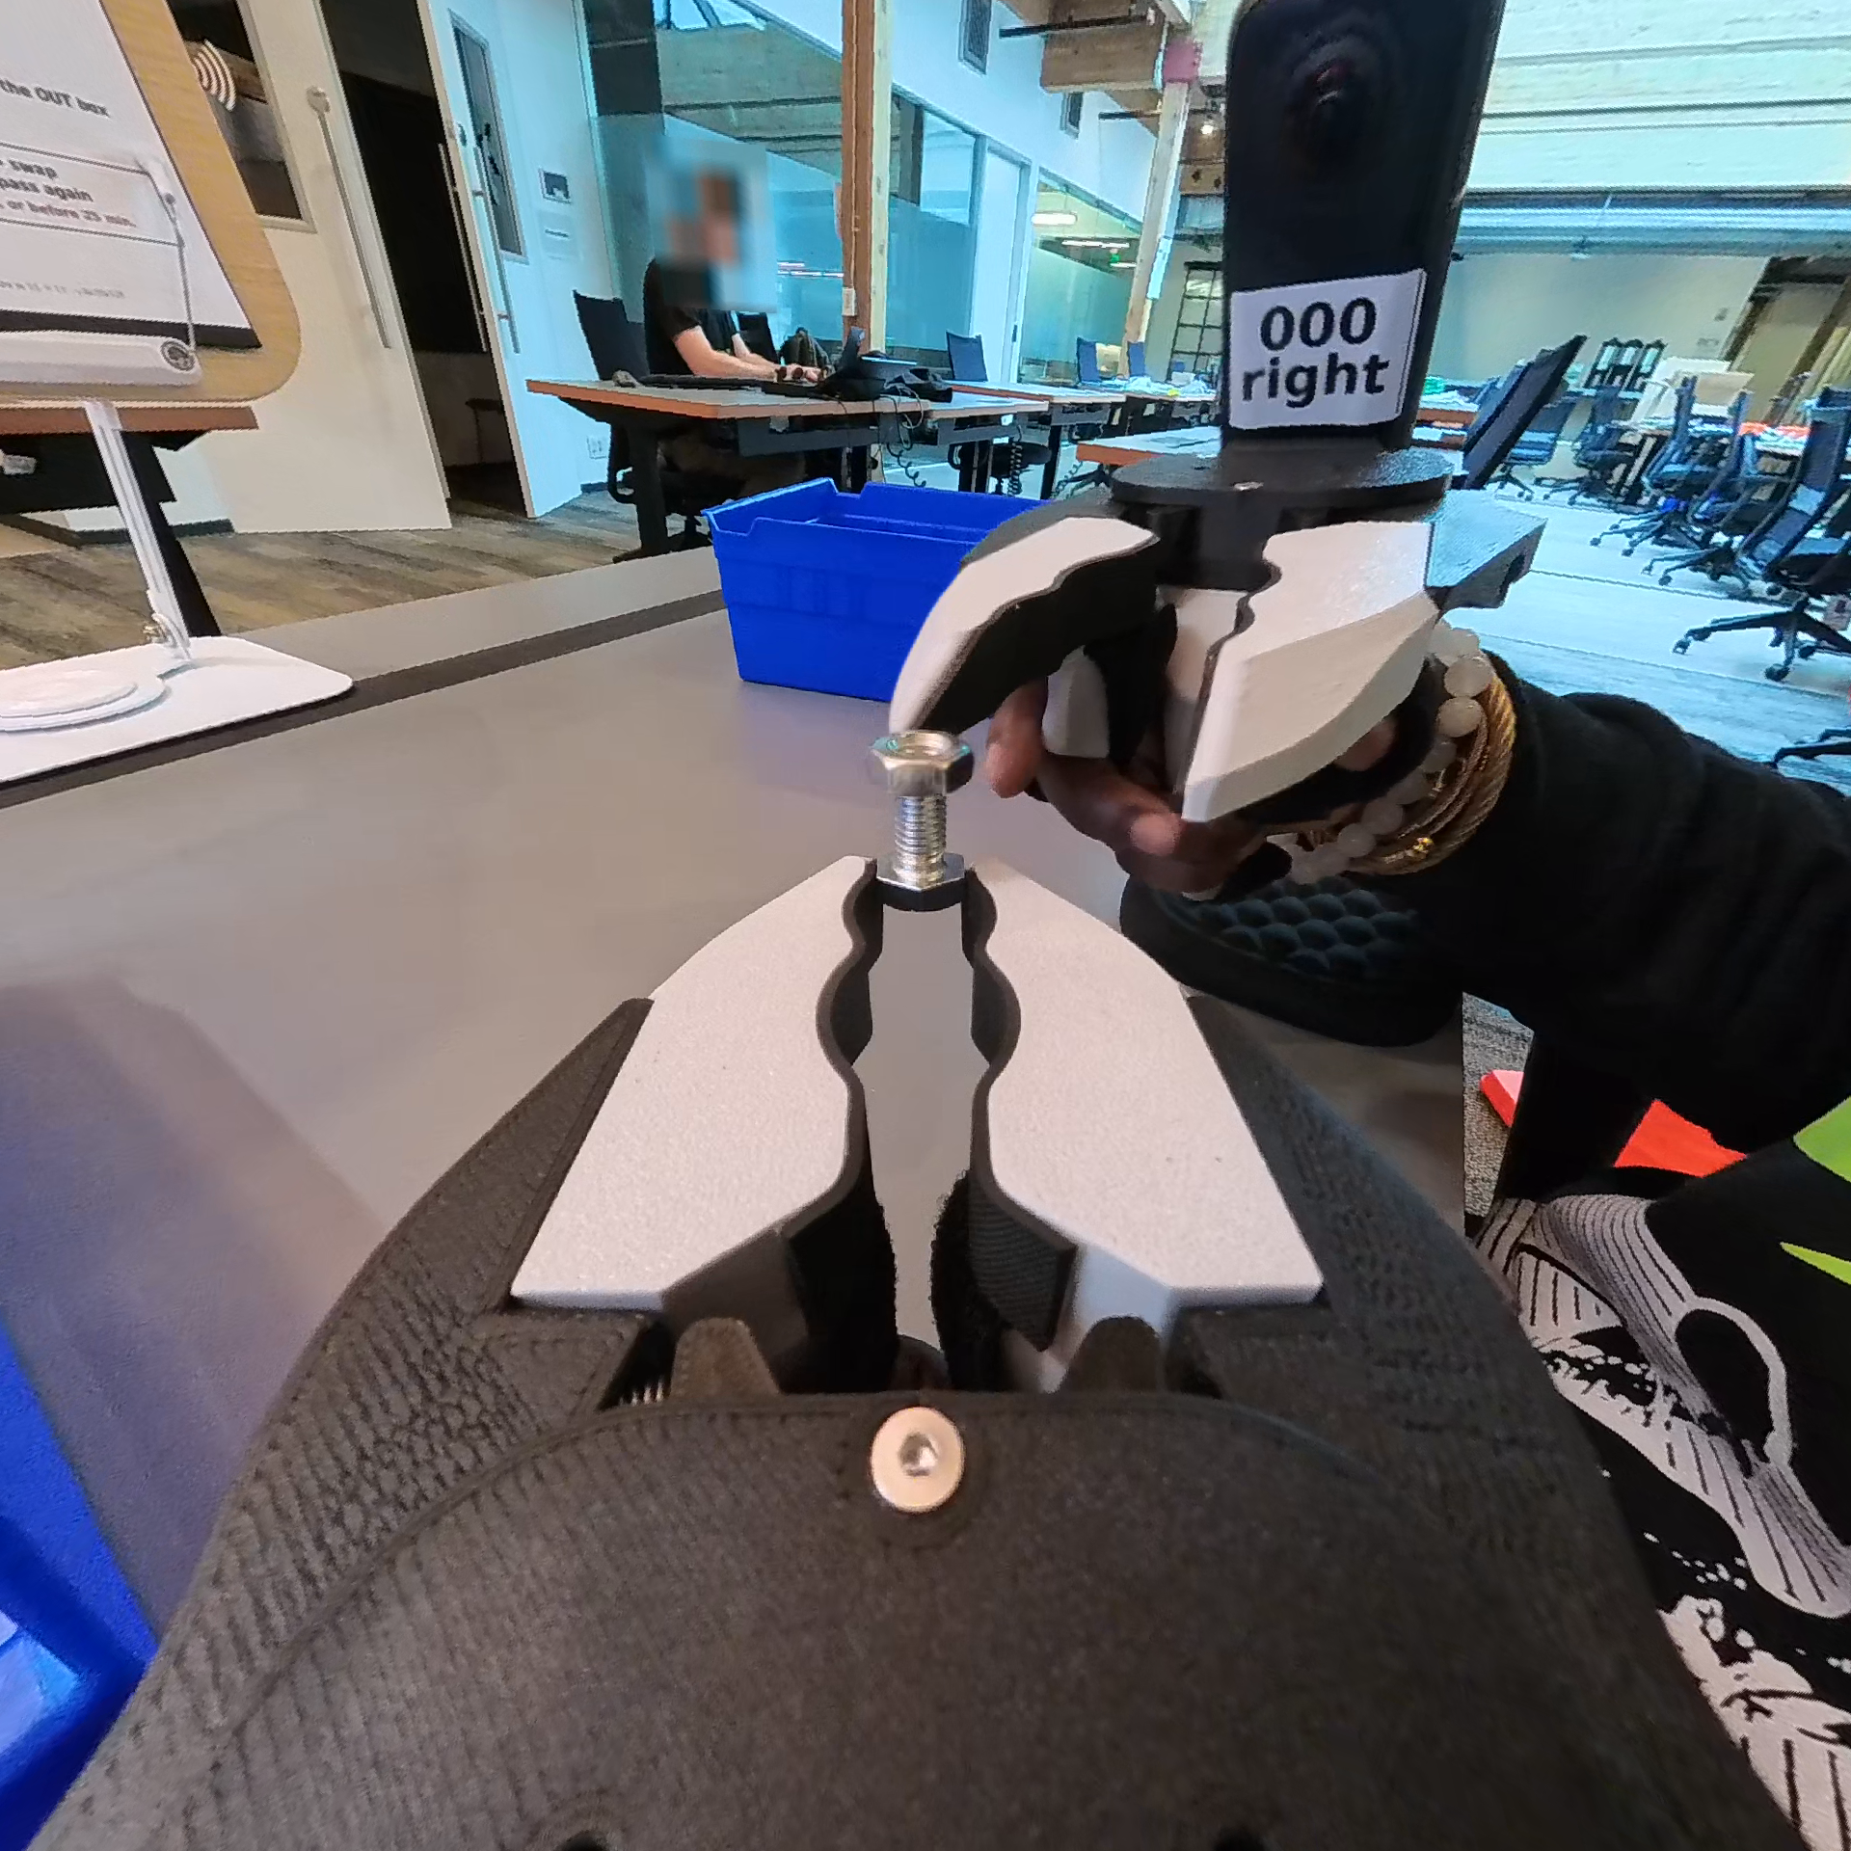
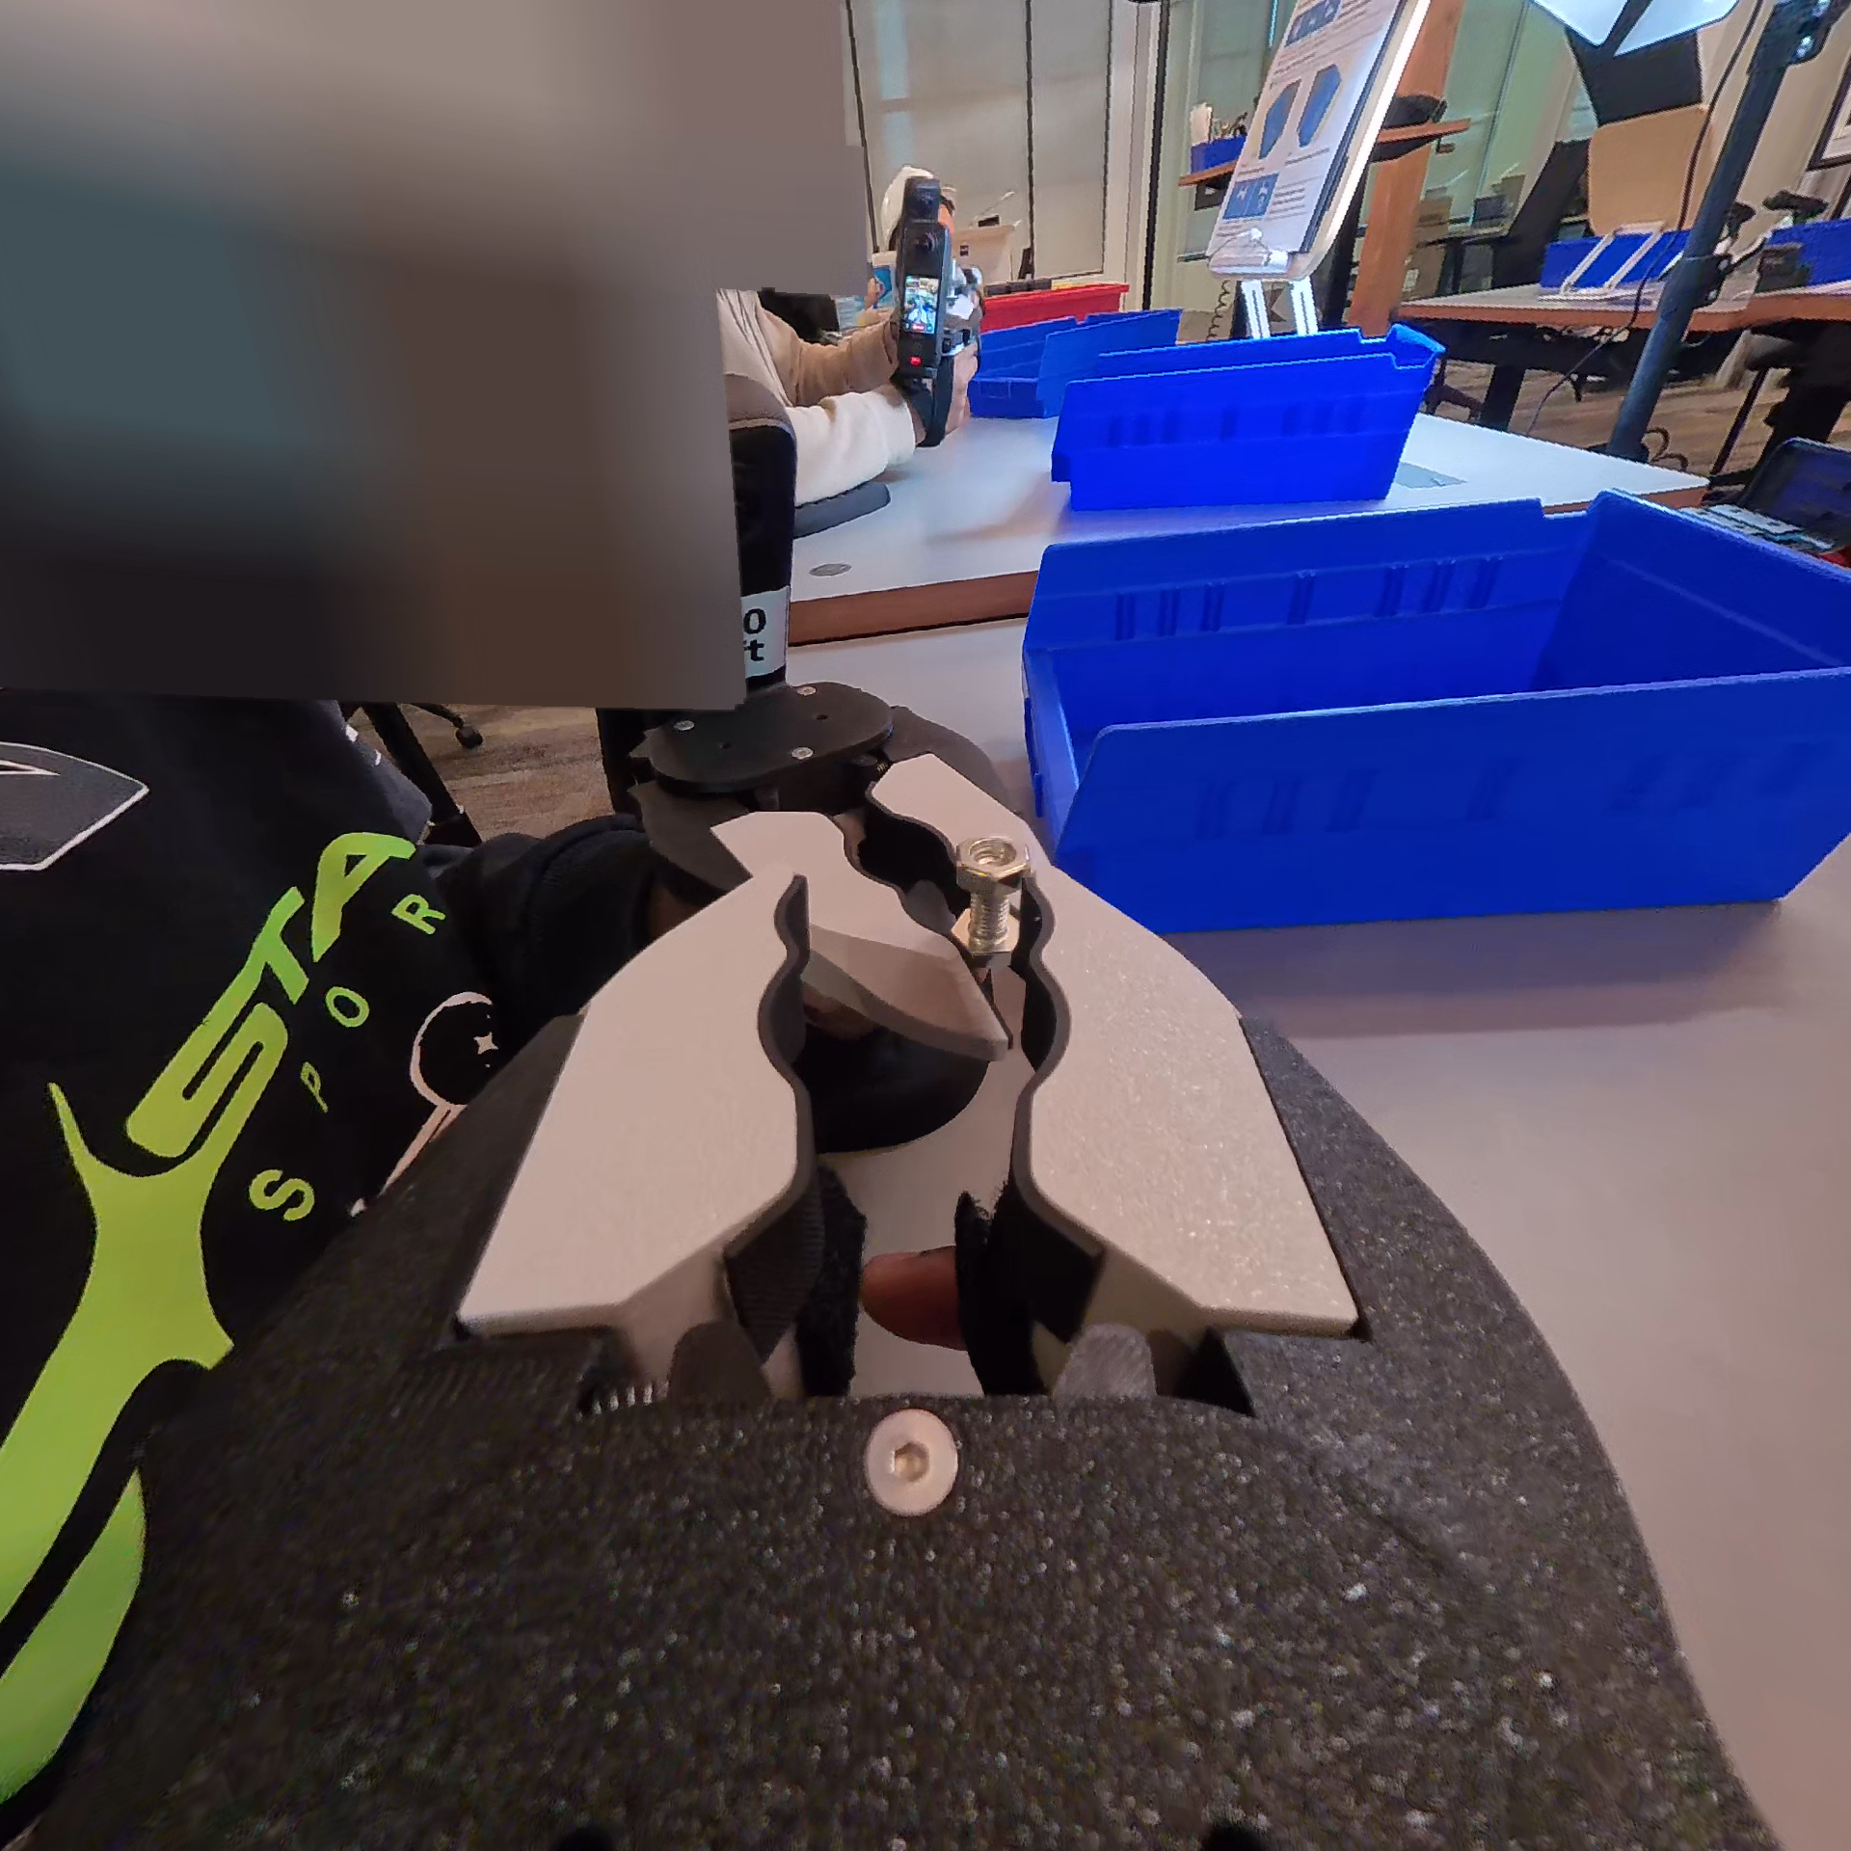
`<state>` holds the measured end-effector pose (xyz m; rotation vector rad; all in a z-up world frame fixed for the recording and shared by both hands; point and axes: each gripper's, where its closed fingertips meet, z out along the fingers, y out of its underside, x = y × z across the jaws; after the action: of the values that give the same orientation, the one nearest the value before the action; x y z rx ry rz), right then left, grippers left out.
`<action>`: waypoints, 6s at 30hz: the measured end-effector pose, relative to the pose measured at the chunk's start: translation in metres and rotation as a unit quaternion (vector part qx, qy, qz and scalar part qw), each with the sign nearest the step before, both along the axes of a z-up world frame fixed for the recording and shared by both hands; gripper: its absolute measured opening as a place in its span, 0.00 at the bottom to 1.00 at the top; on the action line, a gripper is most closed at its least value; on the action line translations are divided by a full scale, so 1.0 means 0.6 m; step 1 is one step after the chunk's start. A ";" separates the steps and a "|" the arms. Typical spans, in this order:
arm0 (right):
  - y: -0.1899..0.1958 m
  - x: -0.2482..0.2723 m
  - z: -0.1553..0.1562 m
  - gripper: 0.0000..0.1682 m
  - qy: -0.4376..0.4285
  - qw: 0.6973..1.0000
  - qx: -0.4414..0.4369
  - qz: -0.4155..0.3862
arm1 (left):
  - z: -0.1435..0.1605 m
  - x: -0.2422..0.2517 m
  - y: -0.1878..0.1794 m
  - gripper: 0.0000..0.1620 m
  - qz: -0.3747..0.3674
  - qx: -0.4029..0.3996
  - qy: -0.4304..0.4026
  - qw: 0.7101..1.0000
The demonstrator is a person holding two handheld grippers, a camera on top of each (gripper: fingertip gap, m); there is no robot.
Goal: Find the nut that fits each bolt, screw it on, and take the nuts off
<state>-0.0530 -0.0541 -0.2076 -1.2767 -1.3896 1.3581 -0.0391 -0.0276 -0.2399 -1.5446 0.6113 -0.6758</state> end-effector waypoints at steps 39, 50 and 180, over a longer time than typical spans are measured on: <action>0.004 -0.002 0.002 0.27 0.008 1.000 -0.007 -0.020 | -0.001 0.001 0.000 0.09 0.000 0.000 0.003 1.000; -0.002 -0.003 0.001 0.27 0.004 1.000 -0.006 -0.017 | -0.001 0.000 0.000 0.09 0.000 -0.001 0.002 1.000; -0.023 -0.023 -0.007 0.46 0.059 0.993 -0.039 -0.097 | -0.003 0.001 0.001 0.09 0.003 -0.001 0.008 1.000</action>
<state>-0.0669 -0.0681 -0.2117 -1.3232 -1.1104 1.3421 -0.0385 -0.0270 -0.2418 -1.5537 0.6177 -0.6602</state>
